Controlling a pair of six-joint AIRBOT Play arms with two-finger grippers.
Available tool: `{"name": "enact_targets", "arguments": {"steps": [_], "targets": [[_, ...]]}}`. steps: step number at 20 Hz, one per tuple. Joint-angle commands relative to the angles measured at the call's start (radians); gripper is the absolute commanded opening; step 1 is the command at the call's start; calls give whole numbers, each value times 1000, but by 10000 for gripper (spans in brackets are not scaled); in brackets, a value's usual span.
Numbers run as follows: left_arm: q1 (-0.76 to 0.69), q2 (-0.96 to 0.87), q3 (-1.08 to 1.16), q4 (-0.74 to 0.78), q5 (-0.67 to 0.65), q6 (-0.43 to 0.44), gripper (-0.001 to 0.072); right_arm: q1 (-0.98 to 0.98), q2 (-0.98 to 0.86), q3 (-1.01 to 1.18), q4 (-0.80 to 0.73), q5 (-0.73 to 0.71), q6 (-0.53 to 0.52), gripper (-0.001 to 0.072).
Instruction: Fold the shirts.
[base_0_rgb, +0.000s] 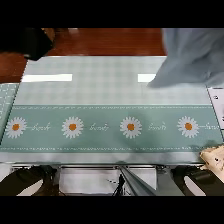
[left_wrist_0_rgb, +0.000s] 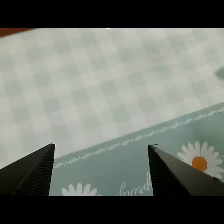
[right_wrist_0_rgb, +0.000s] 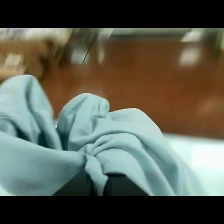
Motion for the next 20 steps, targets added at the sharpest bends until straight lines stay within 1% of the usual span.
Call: {"name": "enact_targets", "arguments": {"steps": [1,3,7,10,12,13,15,16,17,18,19,20], "targets": [[-2,21,8,-42,-184,3,711,153,6,-85,23,259,-2,31],[-2,21,-15,-87,-200,3,710,239,1,-199,23,201,33,32],[-2,21,-135,-138,-183,4,710,381,-38,-421,23,-14,134,32],[-2,21,-316,-198,-75,5,710,459,-140,-473,23,-107,169,32],[-2,21,-471,-286,32,22,710,499,-227,-473,24,-161,183,33],[-2,21,-550,-332,89,33,710,507,-265,-473,31,-173,184,45],[-2,21,-715,-435,208,69,710,504,-309,-472,42,-145,182,378],[-2,20,-784,-481,249,98,710,504,-305,-472,-5,-110,179,419],[-2,20,-848,-523,284,130,710,504,-292,-471,-71,-62,179,420],[-2,20,-915,-562,319,163,711,504,-270,-471,-169,0,180,429],[-2,20,-968,-583,346,186,711,502,-243,-471,-273,58,182,473],[0,20,-1016,-587,371,199,711,492,-212,-471,-372,118,185,495]]}}
